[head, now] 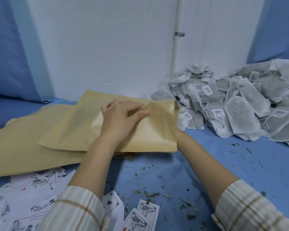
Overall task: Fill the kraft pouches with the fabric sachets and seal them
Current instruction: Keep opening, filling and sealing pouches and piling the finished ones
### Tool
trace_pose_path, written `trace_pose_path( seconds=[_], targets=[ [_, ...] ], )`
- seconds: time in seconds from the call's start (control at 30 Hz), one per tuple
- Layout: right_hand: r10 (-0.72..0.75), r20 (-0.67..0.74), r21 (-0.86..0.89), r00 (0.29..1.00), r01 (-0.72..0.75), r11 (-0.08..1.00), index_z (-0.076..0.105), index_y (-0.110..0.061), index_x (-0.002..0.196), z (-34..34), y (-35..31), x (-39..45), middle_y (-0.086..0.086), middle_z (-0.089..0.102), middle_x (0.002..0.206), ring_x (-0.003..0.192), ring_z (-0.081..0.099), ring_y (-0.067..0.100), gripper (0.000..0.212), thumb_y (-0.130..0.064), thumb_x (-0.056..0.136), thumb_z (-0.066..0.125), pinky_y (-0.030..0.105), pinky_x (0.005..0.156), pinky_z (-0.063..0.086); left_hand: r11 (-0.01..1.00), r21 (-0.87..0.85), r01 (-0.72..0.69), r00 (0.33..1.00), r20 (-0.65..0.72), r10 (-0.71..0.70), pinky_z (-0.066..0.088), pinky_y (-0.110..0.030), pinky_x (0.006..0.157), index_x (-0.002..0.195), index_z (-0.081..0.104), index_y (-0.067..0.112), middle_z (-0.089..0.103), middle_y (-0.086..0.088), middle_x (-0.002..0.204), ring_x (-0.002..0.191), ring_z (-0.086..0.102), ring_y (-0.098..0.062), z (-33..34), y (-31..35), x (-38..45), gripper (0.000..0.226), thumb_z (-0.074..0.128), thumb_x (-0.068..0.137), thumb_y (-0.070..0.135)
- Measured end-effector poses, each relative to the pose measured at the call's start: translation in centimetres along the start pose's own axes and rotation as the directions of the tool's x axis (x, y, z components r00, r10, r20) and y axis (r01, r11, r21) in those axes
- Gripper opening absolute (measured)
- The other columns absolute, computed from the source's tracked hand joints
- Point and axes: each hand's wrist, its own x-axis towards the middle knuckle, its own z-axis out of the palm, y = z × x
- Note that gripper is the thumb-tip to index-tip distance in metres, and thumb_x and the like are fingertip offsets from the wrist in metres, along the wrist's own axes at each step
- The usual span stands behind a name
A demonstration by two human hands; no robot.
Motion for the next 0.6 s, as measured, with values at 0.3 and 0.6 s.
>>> trace_pose_path(
  seconds=[0.3, 0.6],
  targets=[
    [-0.034, -0.203, -0.777, 0.979, -0.139, 0.614, 0.029, -0.027, 0.143, -2.5, 5.0, 0.1, 0.004, 0.023, 0.152, 0.14, 0.016, 0.026, 0.064, -0.052, 0.087, 0.047, 0.041, 0.113, 0.015, 0.985, 0.04, 0.166, 0.968, -0.197, -0.155, 0.013, -0.025, 0.092, 0.103, 0.071, 0.036, 0.067, 0.015, 0.097, 0.113, 0.047, -0.016, -1.6, -3.3, -0.1, 0.023, 0.062, 0.084, 0.046],
    [-0.281, -0.405, -0.738, 0.87, -0.13, 0.662, 0.046, -0.014, 0.102, -2.5, 4.4, -0.3, 0.011, 0.065, 0.089, 0.09, 0.058, 0.03, 0.037, -0.049, 0.089, 0.047, 0.036, 0.076, 0.04, 0.985, 0.064, 0.157, 0.975, -0.169, -0.145, 0.01, -0.021, 0.086, 0.102, 0.07, 0.037, 0.064, 0.02, 0.098, 0.115, 0.046, -0.015, -1.5, -3.3, -0.2, 0.022, 0.061, 0.084, 0.047]
  ],
)
